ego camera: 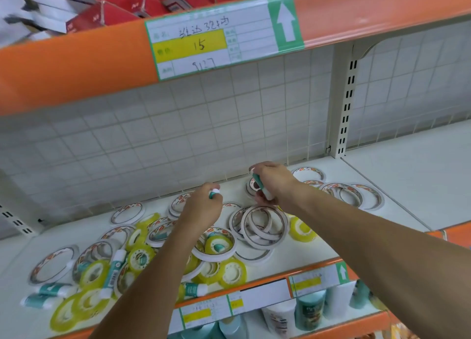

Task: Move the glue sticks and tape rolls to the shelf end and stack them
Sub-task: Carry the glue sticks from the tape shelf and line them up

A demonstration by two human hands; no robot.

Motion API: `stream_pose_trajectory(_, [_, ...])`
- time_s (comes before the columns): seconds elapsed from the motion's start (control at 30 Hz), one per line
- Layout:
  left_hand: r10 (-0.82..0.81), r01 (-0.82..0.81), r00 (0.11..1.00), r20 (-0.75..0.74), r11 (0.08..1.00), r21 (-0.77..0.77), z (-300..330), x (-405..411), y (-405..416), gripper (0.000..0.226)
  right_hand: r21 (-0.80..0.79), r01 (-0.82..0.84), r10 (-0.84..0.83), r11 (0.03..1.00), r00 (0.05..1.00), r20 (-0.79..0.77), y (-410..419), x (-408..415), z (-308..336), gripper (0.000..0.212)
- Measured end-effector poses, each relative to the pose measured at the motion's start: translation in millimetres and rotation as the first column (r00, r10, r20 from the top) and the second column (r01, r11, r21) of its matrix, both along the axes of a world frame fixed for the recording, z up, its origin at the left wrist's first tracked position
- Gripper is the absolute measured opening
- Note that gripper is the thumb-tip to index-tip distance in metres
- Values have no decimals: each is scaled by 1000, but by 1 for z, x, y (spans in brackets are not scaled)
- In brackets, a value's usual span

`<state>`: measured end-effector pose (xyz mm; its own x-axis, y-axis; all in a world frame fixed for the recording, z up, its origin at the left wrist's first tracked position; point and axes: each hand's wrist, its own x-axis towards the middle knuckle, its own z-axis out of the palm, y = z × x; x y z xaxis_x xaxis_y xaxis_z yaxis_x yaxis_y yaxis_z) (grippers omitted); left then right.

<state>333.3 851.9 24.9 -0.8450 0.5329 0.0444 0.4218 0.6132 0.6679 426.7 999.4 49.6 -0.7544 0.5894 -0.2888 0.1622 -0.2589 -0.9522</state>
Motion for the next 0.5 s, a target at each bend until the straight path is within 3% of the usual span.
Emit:
stream_pose_trajectory(0.13, [1, 2, 999, 47, 998, -70, 3, 0, -2, 50, 251, -147, 117, 957, 984, 131, 4, 6, 8, 17])
stream_pose_trajectory(0.17, [29, -26, 999, 42, 997, -75, 2, 0, -3, 51, 316, -182, 132, 931, 976, 174, 5, 7, 8, 34])
stream_pose_trajectory(0.2, [56, -53, 997, 45, 997, -60, 1, 0, -4, 49, 398, -217, 146, 891, 968, 202, 4, 10, 10, 10])
stream_pose_trajectory(0.33, [81, -82, 996, 26, 996, 21, 3, 5, -7, 32, 556, -277, 152, 784, 953, 261, 7, 16, 9, 16])
stream_pose_trajectory(0.4, [39, -39, 999, 5, 999, 11, 5, 8, -8, 34, 655, -352, 160, 668, 928, 335, 6, 21, 11, 18])
stream_pose_trajectory(0.5, [-31, 25, 996, -84, 997, -71, 9, 14, -6, 36, 784, -461, 126, 416, 883, 452, 3, 27, 17, 28])
